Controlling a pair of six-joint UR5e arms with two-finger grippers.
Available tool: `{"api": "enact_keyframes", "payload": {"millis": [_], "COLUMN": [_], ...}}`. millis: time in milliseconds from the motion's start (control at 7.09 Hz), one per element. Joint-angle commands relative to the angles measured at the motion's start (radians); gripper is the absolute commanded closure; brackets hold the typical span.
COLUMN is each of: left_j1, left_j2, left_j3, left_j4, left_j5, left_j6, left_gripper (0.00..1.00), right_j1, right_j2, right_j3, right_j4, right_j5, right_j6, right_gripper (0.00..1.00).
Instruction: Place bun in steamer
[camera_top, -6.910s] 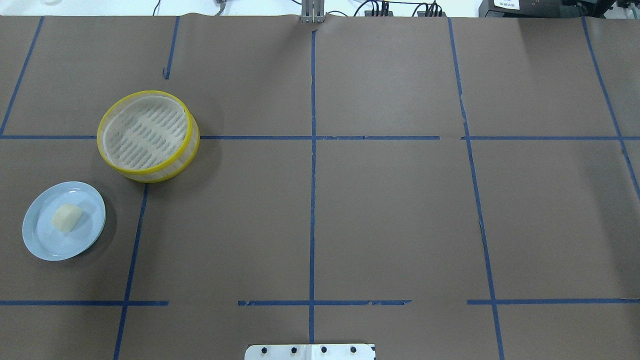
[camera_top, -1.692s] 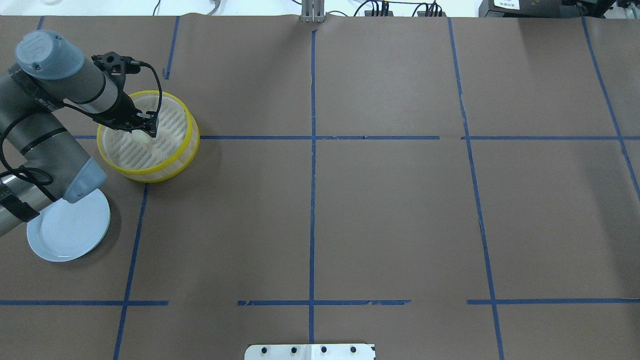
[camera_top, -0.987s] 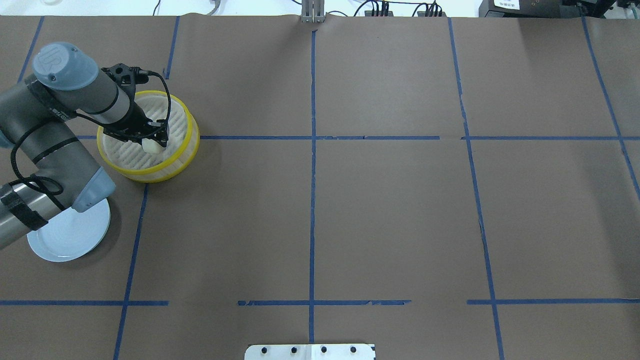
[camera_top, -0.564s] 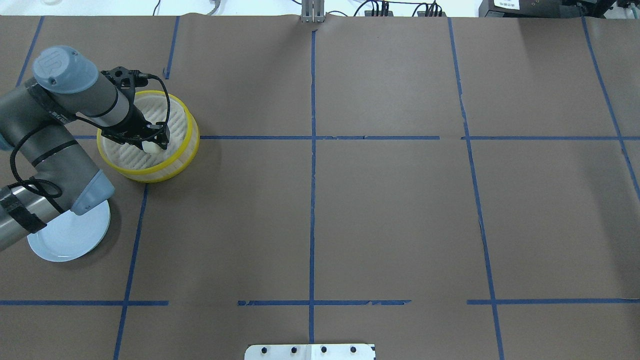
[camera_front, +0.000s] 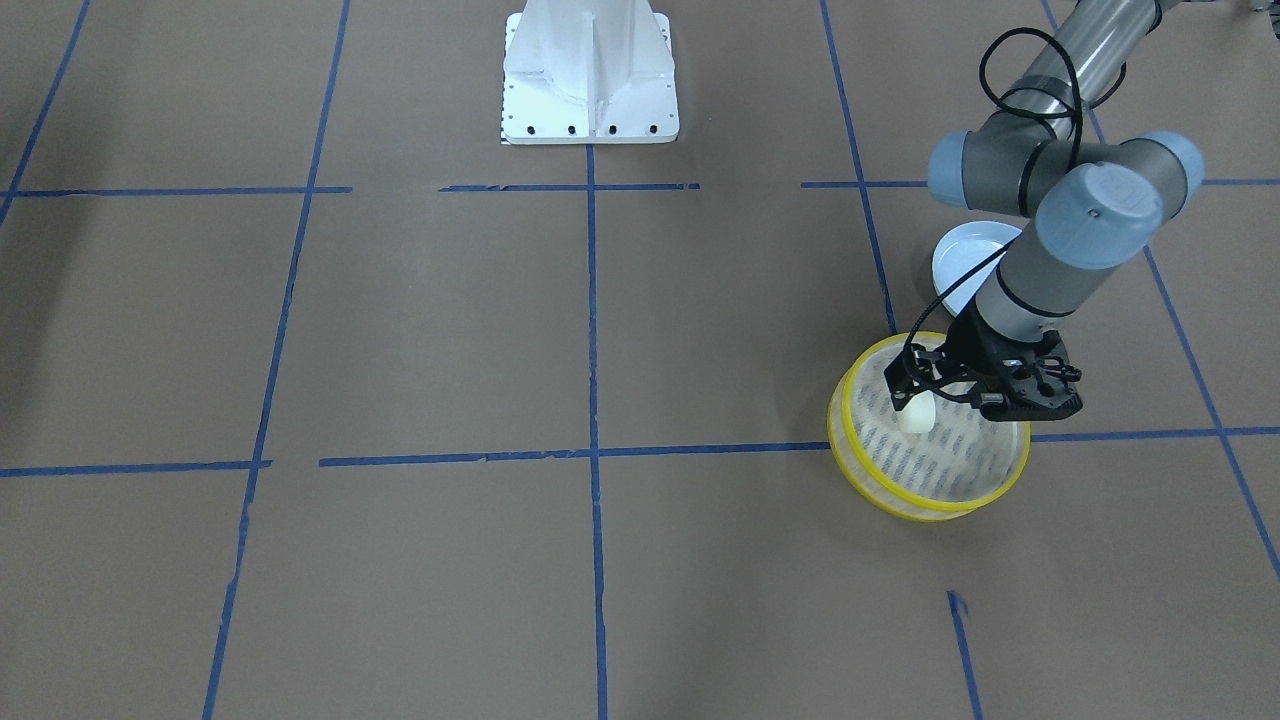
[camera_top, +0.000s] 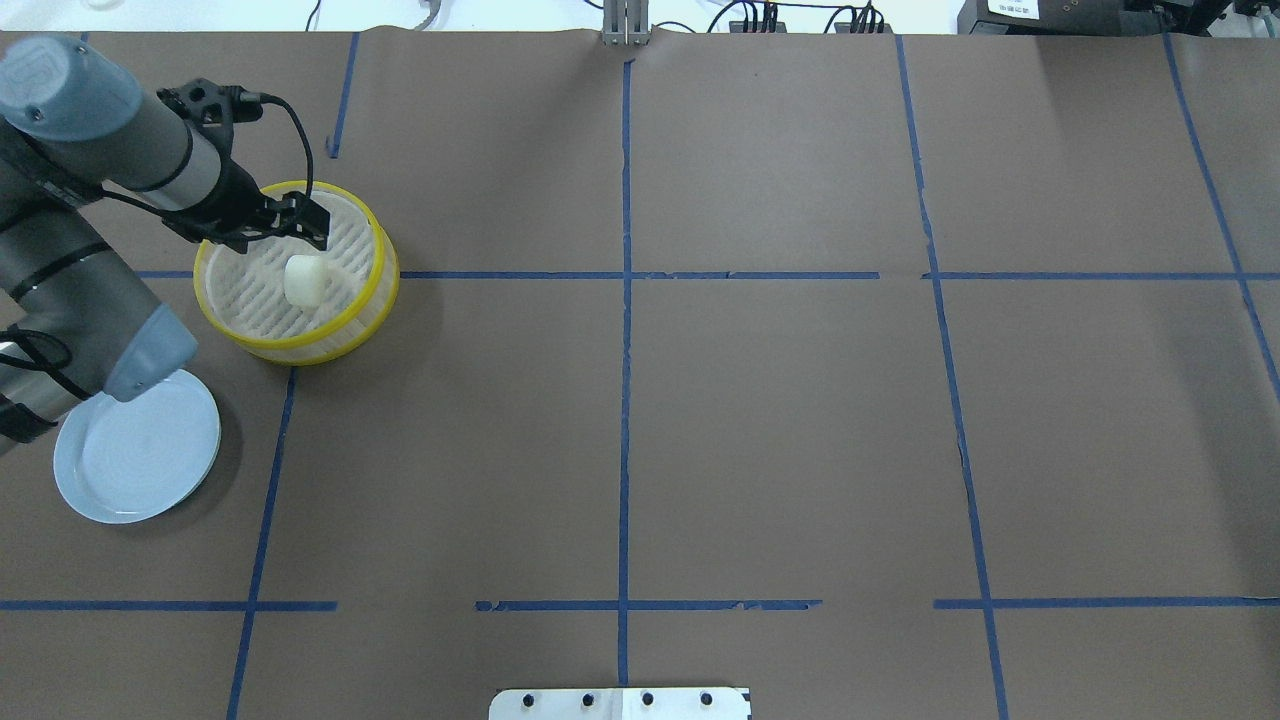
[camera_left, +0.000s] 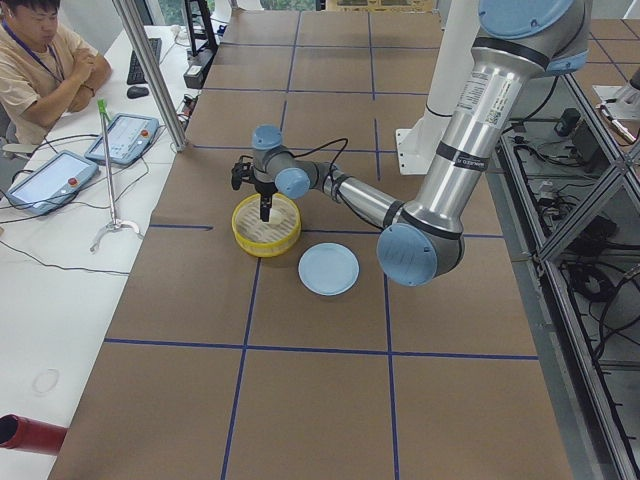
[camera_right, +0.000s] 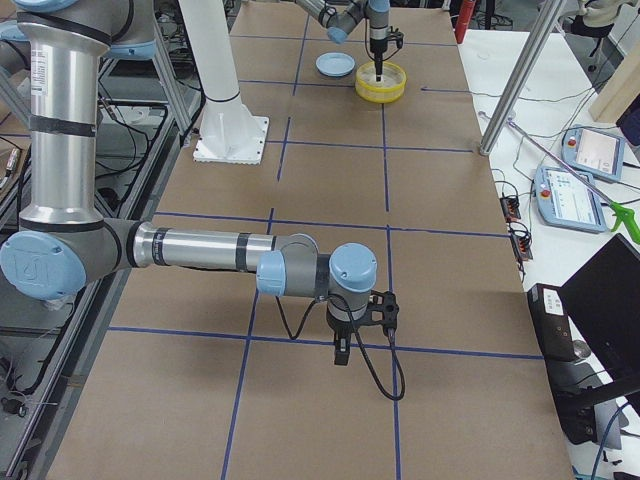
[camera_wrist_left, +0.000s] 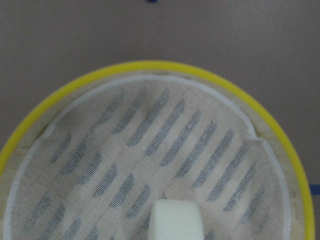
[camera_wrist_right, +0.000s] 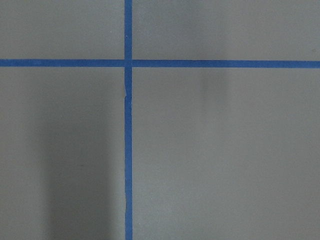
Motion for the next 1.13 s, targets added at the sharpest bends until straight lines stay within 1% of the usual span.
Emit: {"api": "enact_keyframes", "payload": {"millis": [0,141,282,423,564,705,846,987], "left_j1": [-0.150,-0.229,-0.333,-0.432,-0.529,-0.582,-0.650,-0.726], "left_j2": [0.019,0.068,0.125,0.218,0.295,0.350,0.372,0.387], "left_j3": [-0.180,-0.219,-0.216,-0.204,-0.195,-0.186,-0.157,-0.100], "left_j4": [0.248,0.312,0.310,0.311,0.311,0.316,0.320,0.322], "left_j5": [-0.008,-0.014,-0.058,-0.150,-0.178,-0.178,-0.178,-0.180], "left_j6": [0.268,0.403,0.532,0.736,0.872,0.939,1.049,1.130], "left_gripper": [0.00,0.00,0.00,0.00,0.00,0.00,0.00,0.00], "right_j1": [0.000,0.000,0.000,0.000,0.000,0.000,0.000,0.000], "right_j2": [0.000,0.000,0.000,0.000,0.000,0.000,0.000,0.000], "right_j3": [0.000,0.000,0.000,0.000,0.000,0.000,0.000,0.000], "right_j4": [0.000,0.000,0.000,0.000,0.000,0.000,0.000,0.000], "right_j5": [0.000,0.000,0.000,0.000,0.000,0.000,0.000,0.000], "right_j6": [0.000,0.000,0.000,0.000,0.000,0.000,0.000,0.000], "right_gripper": [0.00,0.00,0.00,0.00,0.00,0.00,0.00,0.00]}}
